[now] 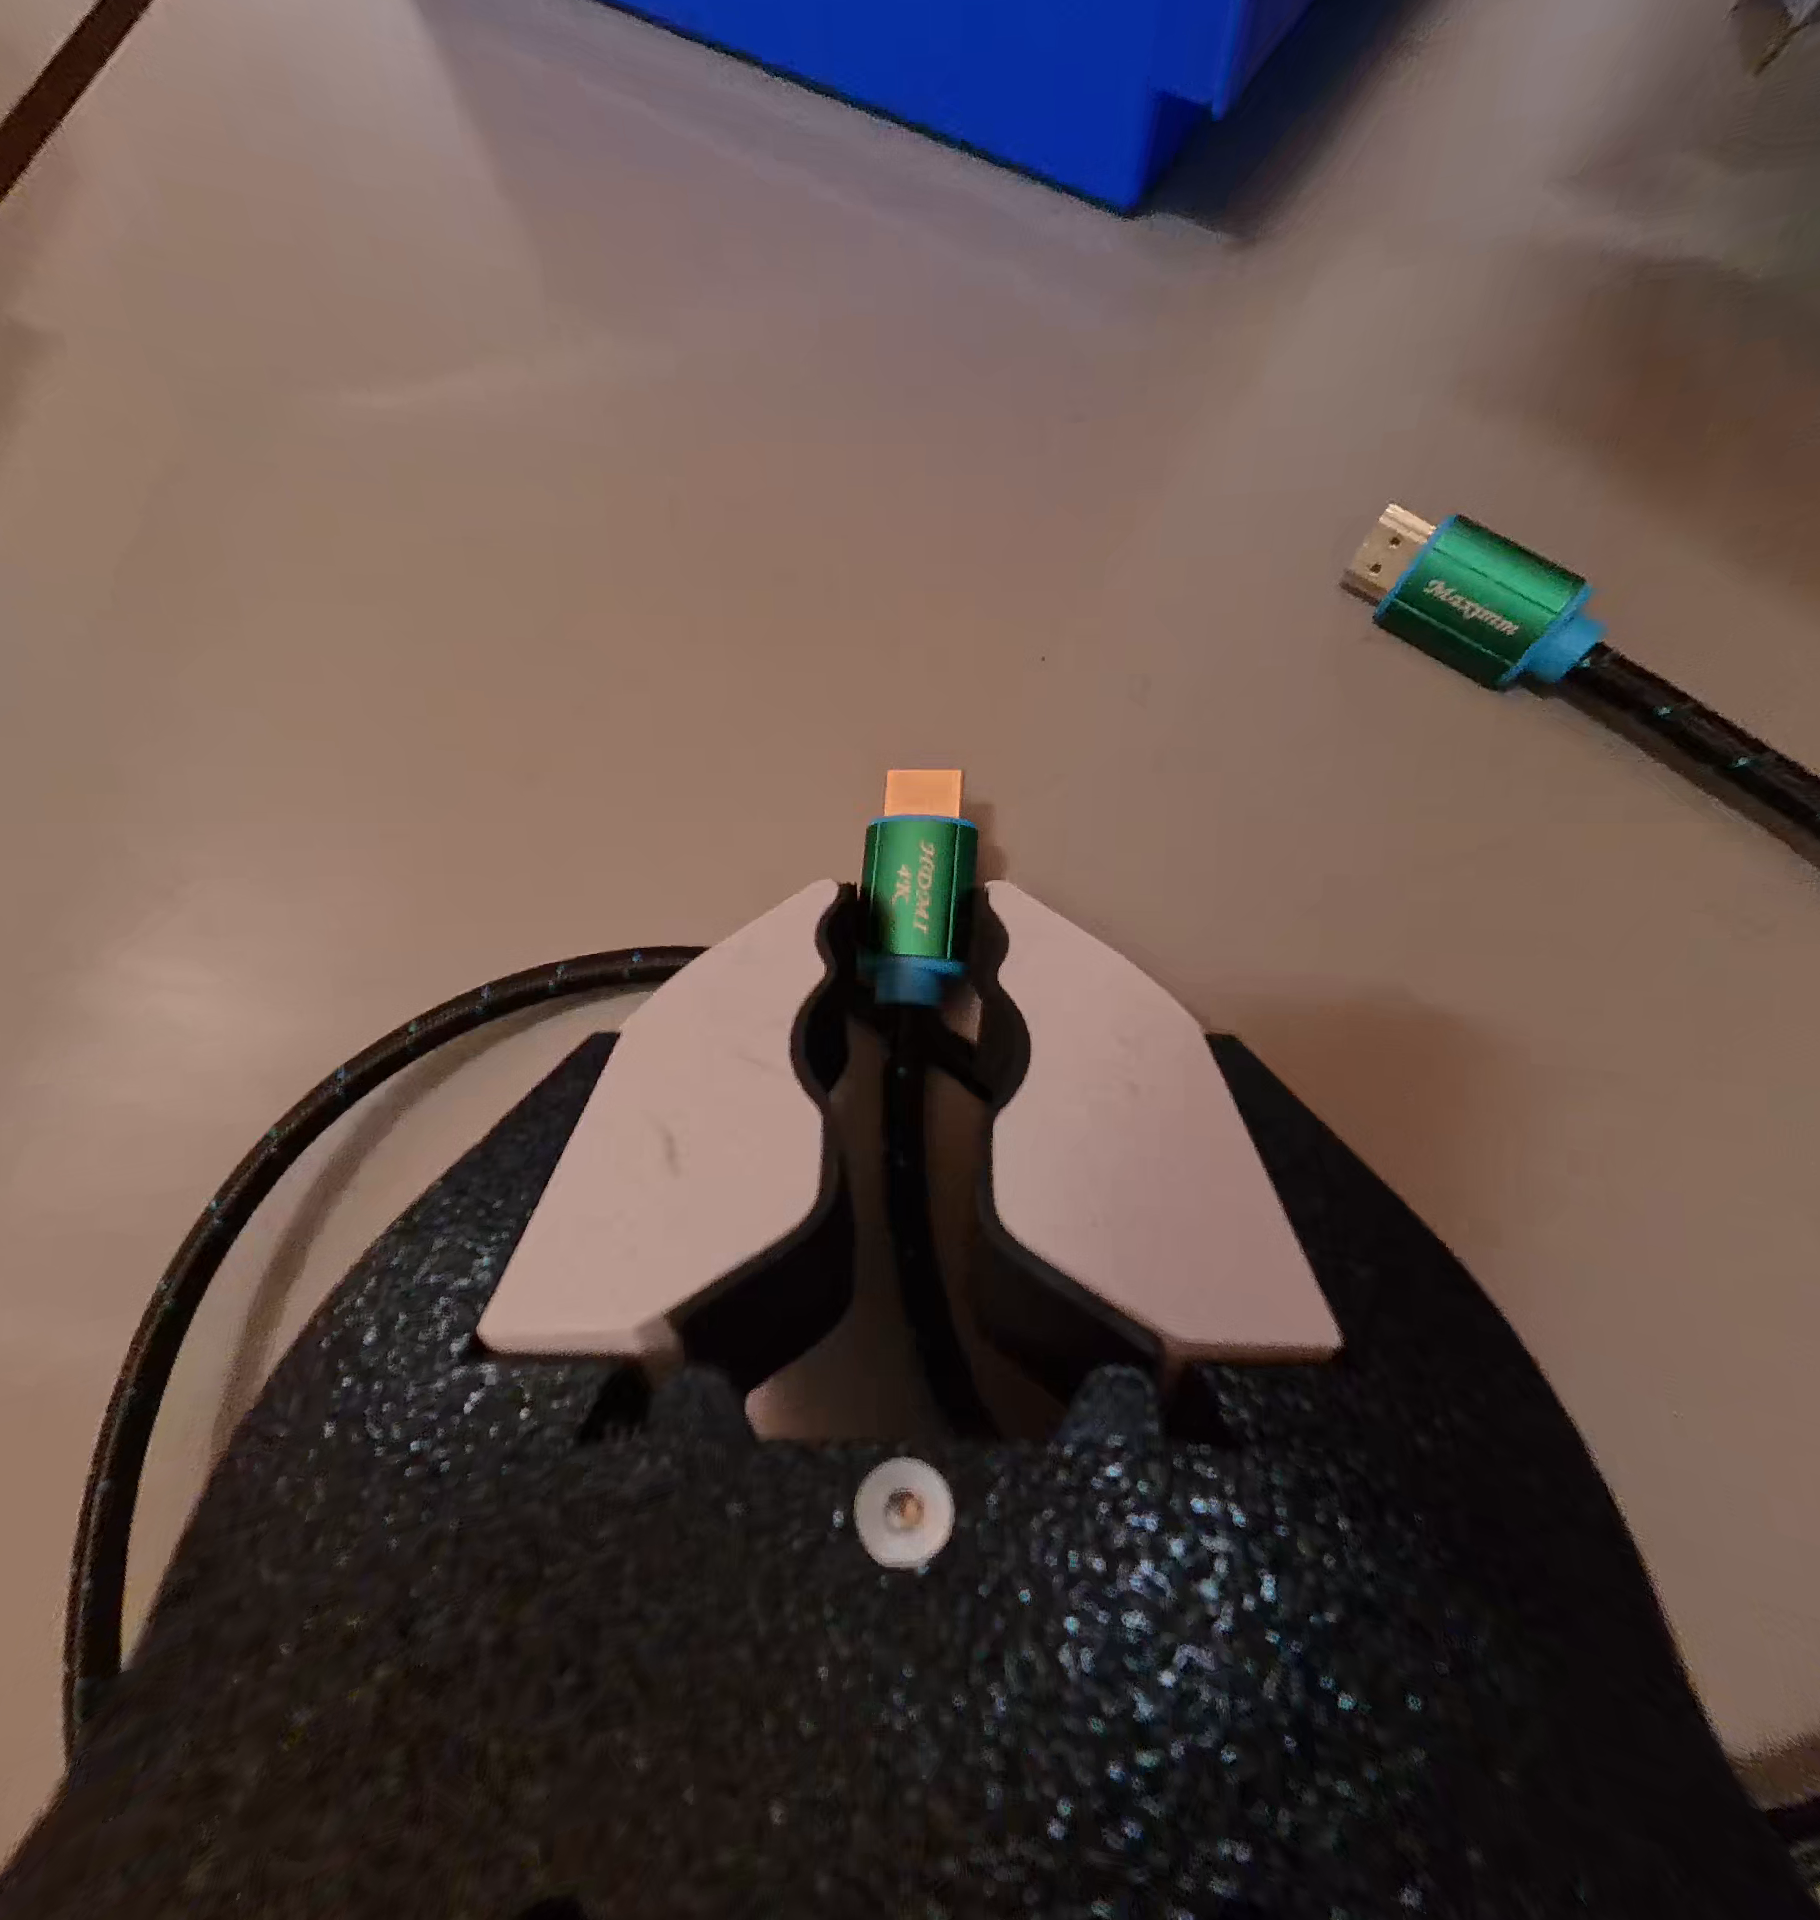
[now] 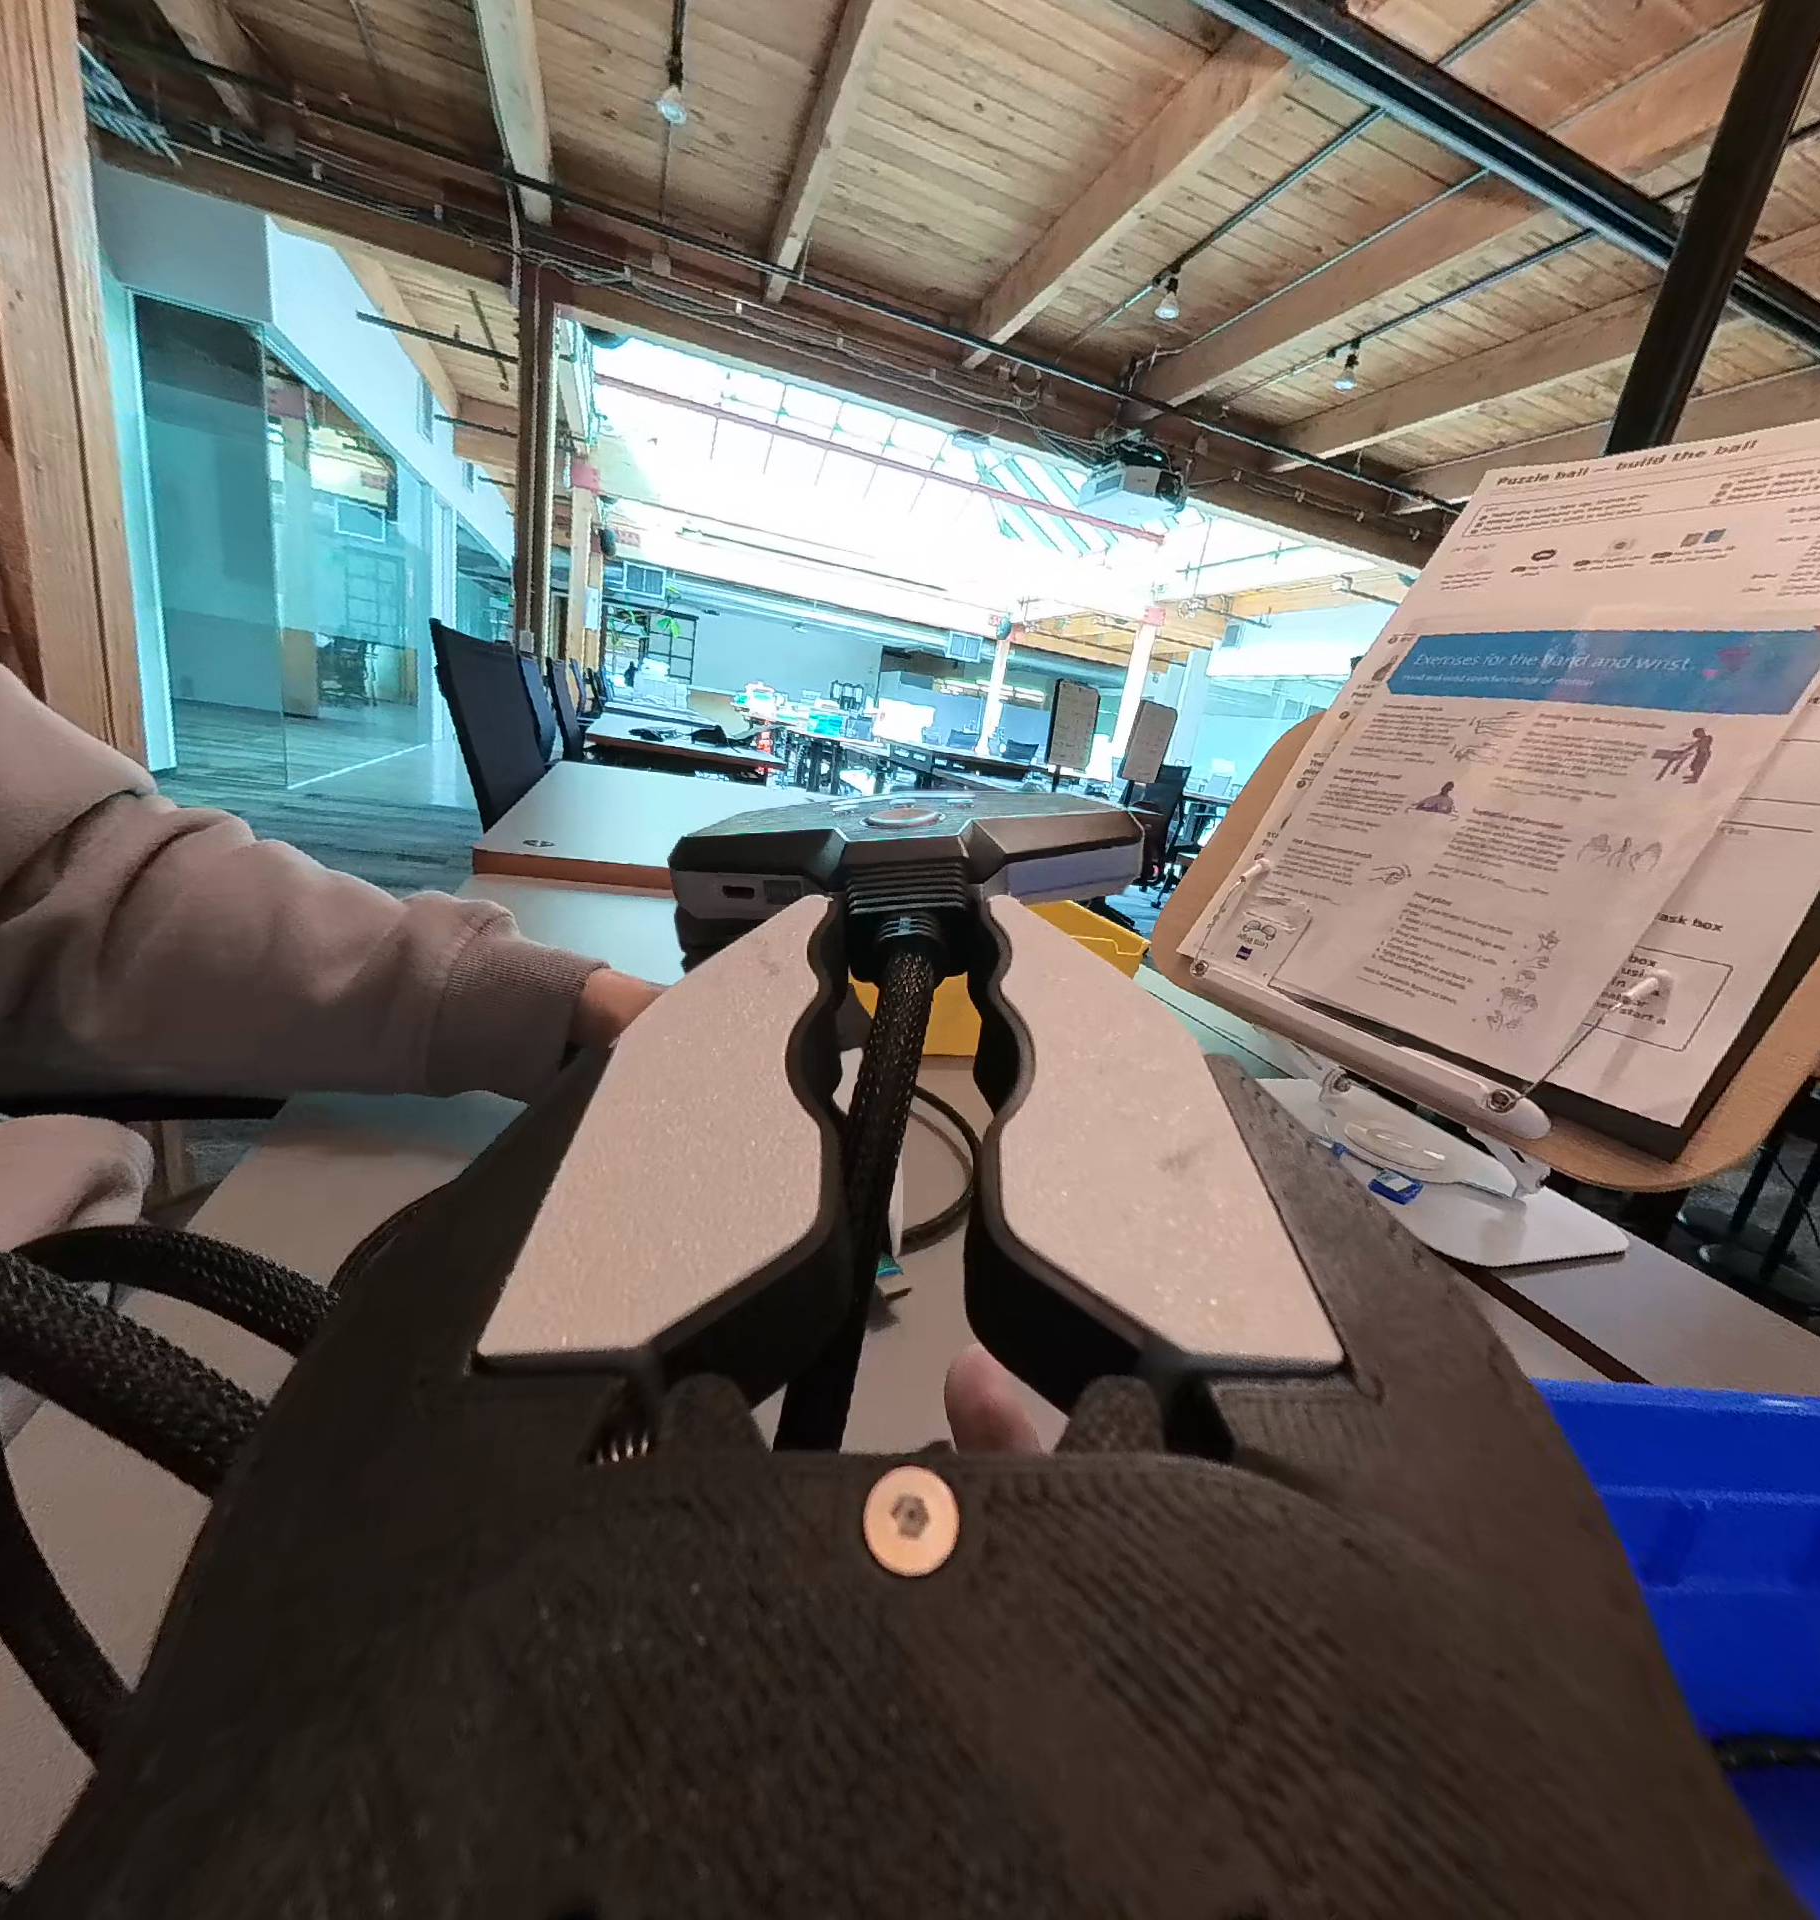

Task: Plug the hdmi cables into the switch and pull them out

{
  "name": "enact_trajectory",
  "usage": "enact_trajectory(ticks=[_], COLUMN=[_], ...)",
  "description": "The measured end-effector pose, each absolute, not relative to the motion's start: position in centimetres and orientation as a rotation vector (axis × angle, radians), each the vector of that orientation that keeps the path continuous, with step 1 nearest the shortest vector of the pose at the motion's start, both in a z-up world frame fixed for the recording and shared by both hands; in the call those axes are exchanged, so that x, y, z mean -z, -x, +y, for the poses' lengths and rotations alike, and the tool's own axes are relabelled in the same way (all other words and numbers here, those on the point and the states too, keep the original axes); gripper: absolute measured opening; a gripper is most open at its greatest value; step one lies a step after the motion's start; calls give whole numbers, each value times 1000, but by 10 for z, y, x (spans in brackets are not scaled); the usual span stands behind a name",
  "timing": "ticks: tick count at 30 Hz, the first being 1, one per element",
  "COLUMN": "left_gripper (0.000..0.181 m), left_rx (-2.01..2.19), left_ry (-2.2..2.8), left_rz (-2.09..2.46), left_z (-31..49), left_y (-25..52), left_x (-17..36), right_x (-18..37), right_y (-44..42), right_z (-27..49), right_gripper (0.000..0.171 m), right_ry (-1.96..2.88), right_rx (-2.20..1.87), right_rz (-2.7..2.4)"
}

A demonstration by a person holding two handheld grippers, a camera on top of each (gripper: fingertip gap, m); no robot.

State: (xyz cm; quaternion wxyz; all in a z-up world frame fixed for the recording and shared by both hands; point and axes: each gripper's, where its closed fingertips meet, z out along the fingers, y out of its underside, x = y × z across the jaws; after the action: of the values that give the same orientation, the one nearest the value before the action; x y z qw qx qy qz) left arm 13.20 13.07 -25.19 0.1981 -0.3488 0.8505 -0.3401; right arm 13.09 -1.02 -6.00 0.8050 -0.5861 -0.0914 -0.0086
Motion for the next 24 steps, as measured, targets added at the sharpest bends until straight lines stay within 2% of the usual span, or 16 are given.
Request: enact_trajectory(ticks=[10,13,15,20,24], left_gripper=[20,20,20,20,20], left_rx=[1737,1858,1802,1353,1228], left_ry=[1038,972,948,745,651], left_rz=[2362,2337,2349,2512,2556], left_z=[103,102,101,87,84], left_y=[-91,-80,-75,-60,-59], left_x=[161,135,124,102,87], right_x=[61,64,68,75,75], right_y=[-133,-131,-129,-121,-117], right_z=[-13,-10,-7,0,3], right_gripper=[22,22,22,22,22], right_ry=[1257,1270,1288,1311,1308], right_rx=[13,-4,-21,-85,-111], right_rz=[-189,-197,-205,-231,-241])
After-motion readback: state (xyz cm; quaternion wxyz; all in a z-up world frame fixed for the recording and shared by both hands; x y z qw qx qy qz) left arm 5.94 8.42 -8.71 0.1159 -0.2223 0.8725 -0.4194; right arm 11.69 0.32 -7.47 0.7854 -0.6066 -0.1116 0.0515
